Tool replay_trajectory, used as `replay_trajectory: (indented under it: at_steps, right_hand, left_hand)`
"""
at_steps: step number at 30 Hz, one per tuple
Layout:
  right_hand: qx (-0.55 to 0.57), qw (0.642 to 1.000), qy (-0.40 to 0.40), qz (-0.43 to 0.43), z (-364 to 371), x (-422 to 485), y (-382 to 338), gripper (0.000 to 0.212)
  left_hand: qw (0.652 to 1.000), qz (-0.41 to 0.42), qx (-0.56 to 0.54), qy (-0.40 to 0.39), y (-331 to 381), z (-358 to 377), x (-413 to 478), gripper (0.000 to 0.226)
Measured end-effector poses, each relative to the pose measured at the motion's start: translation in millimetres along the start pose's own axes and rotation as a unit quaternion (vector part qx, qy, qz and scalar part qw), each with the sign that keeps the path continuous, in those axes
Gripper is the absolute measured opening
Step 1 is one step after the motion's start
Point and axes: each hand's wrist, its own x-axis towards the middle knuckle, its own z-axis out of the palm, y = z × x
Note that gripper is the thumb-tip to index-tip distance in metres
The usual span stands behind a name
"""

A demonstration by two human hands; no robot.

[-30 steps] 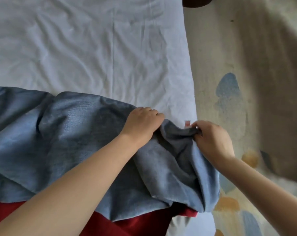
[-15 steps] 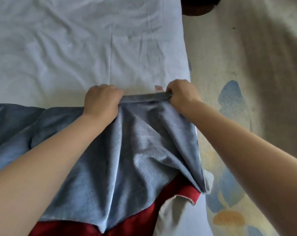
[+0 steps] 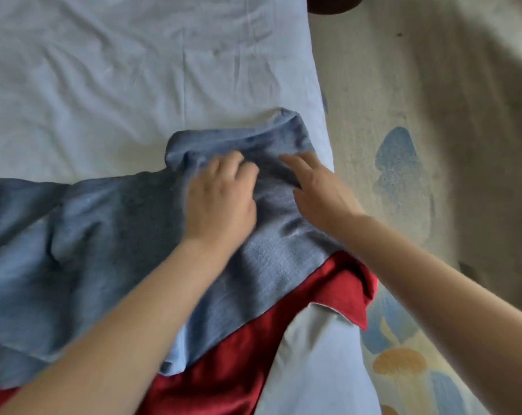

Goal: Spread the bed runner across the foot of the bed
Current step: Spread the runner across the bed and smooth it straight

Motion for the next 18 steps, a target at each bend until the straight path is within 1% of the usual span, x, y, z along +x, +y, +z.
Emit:
replay_trajectory:
  at_steps: [3, 5, 6, 8, 9, 10, 12, 13, 15, 18]
  right_hand:
    - [-0.007, 0.999, -0.001, -0.042, 1, -44, 6, 0.048]
    - [-0.032, 0.997, 0.012, -0.070, -3, -77, 6, 0.035]
    - [-0.045, 0.996, 0.016, -0.081, -5, -95, 7, 0.029]
    - [-0.053, 0.993, -0.006, -0.107, -6, -131, 9, 0.019]
    - [-0.053, 0.990, -0.030, -0.125, -5, -149, 12, 0.019]
    - [-0.060, 0.987, -0.064, -0.137, -2, -164, 15, 0.025]
    - [-0.096, 0.977, -0.127, -0.145, 9, -188, 24, 0.041]
    - [-0.112, 0.974, -0.134, -0.141, 16, -195, 28, 0.043]
    - [-0.115, 0.980, -0.097, -0.128, 28, -201, 30, 0.037]
    - [-0.120, 0.987, -0.002, -0.103, 37, -204, 22, 0.028]
  left_hand:
    - [0.997, -0.012, -0.063, -0.033, 38, 3, -44, 0.014]
    - [0.993, -0.008, -0.098, -0.070, 61, 3, -76, 0.020]
    - [0.990, 0.005, -0.115, -0.087, 71, 3, -92, 0.025]
    - [0.984, 0.049, -0.120, -0.126, 86, 6, -122, 0.034]
    - [0.980, 0.070, -0.113, -0.145, 90, 8, -134, 0.037]
    - [0.978, 0.083, -0.105, -0.159, 92, 12, -143, 0.039]
    - [0.977, 0.086, -0.095, -0.170, 92, 18, -152, 0.039]
    - [0.978, 0.081, -0.089, -0.168, 92, 21, -153, 0.037]
    - [0.981, 0.075, -0.090, -0.157, 95, 24, -155, 0.035]
    - [0.980, 0.084, -0.121, -0.135, 108, 25, -161, 0.032]
